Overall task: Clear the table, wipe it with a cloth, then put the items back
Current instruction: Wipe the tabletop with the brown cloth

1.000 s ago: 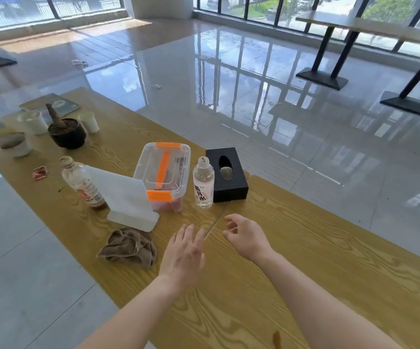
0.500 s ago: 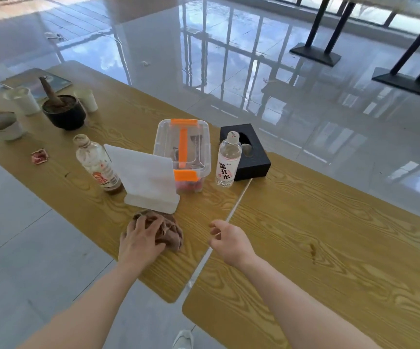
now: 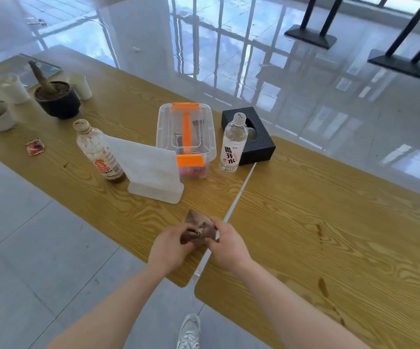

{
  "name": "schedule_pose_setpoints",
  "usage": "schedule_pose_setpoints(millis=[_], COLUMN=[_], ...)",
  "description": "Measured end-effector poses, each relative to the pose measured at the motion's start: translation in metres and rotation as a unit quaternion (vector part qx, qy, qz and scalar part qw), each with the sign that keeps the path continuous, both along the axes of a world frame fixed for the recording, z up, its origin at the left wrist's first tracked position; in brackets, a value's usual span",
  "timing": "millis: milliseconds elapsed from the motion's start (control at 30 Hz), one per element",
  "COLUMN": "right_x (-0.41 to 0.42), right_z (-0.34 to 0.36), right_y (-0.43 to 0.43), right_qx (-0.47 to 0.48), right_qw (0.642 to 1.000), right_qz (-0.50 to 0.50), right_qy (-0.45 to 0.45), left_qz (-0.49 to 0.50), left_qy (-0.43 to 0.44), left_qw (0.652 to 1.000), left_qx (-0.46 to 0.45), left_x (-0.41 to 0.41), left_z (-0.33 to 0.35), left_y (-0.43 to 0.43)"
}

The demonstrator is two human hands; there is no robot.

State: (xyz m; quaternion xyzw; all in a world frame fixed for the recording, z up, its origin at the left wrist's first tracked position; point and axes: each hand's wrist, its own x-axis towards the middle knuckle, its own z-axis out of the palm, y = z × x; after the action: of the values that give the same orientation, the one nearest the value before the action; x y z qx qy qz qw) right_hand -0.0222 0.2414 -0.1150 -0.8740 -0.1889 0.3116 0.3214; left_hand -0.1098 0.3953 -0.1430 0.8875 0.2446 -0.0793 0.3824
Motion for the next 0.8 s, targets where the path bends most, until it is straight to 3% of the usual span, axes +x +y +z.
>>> schedule_pose_setpoints(millis=[100, 167, 400, 467, 533, 600, 667, 733, 800], right_x=[0.011, 0.018, 0.018, 0.013, 0.006, -0.004, -0.013, -0.017, -0.022], right_z=[0.001, 0.003, 0.012, 0.008, 0.001, -0.006, -0.010, -0.018, -0.033], right_y=[-0.008, -0.024, -0.121, -0.144, -0.162, -0.174, -0.171, -0.157, -0.145], right_qx=[0.022, 0.046, 0.018, -0.021, -0.120, -0.207, -0.161, -0.093, -0.095], right_qw=[0.998, 0.994, 0.985, 0.984, 0.981, 0.963, 0.959, 0.968, 0.967], right_qz=[-0.048, -0.088, -0.167, -0.171, -0.144, -0.111, -0.069, 0.005, 0.067], right_qy=[0.029, 0.041, -0.032, -0.036, -0.043, -0.130, -0.222, -0.232, -0.228], left_qz=[0.038, 0.046, -0.099, -0.138, -0.186, -0.208, -0.213, -0.220, -0.246], left_qy=[-0.023, -0.044, -0.088, -0.092, -0.116, -0.127, -0.111, -0.095, -0.102], left_qw=[0.992, 0.989, 0.991, 0.984, 0.963, 0.949, 0.951, 0.958, 0.957], left_qx=[-0.122, -0.137, -0.009, 0.068, 0.156, 0.199, 0.196, 0.156, 0.115], left_x=[0.010, 0.015, 0.032, 0.033, 0.031, 0.029, 0.028, 0.028, 0.023], left_z=[0.008, 0.013, 0.000, -0.006, -0.012, -0.018, -0.024, -0.030, -0.034], left_y=[-0.030, -0.046, -0.112, -0.125, -0.129, -0.129, -0.128, -0.124, -0.115])
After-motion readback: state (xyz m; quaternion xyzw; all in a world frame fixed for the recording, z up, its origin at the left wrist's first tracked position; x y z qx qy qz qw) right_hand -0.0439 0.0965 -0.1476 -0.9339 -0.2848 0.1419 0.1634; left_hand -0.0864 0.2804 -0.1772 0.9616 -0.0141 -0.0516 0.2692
